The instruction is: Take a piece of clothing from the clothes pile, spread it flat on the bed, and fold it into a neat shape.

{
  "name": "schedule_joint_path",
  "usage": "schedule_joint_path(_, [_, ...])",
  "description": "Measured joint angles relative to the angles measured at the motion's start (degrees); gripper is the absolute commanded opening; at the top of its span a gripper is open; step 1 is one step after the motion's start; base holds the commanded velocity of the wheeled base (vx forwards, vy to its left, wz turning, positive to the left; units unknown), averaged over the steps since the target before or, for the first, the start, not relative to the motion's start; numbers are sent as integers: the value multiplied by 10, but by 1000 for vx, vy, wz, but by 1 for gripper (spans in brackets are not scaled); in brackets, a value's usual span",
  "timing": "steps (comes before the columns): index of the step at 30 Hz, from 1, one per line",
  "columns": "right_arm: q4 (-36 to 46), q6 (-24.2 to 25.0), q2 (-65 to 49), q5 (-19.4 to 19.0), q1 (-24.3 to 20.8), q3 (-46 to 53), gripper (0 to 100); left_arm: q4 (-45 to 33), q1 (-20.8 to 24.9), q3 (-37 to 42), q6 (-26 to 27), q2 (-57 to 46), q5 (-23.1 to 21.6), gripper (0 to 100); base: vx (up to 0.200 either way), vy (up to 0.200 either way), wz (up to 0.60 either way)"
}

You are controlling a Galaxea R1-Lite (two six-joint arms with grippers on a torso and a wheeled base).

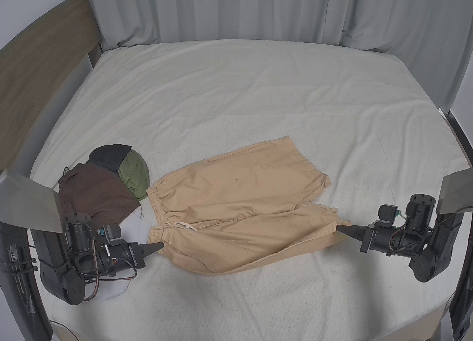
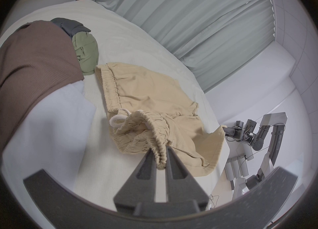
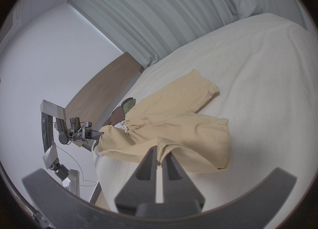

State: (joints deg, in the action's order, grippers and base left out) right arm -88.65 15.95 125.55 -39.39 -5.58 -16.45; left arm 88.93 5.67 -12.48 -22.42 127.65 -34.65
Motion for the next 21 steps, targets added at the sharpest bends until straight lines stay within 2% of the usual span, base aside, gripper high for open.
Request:
schedule_joint_path(8, [0,12,-9,12,-10,-17,0,0,5,-7,-2,-7,17,0,0,0,0])
schedule_joint_path(21, [1,30,-15,27,-13,-63,0,0,5,-14,-17,-12,18,0,0,0,0])
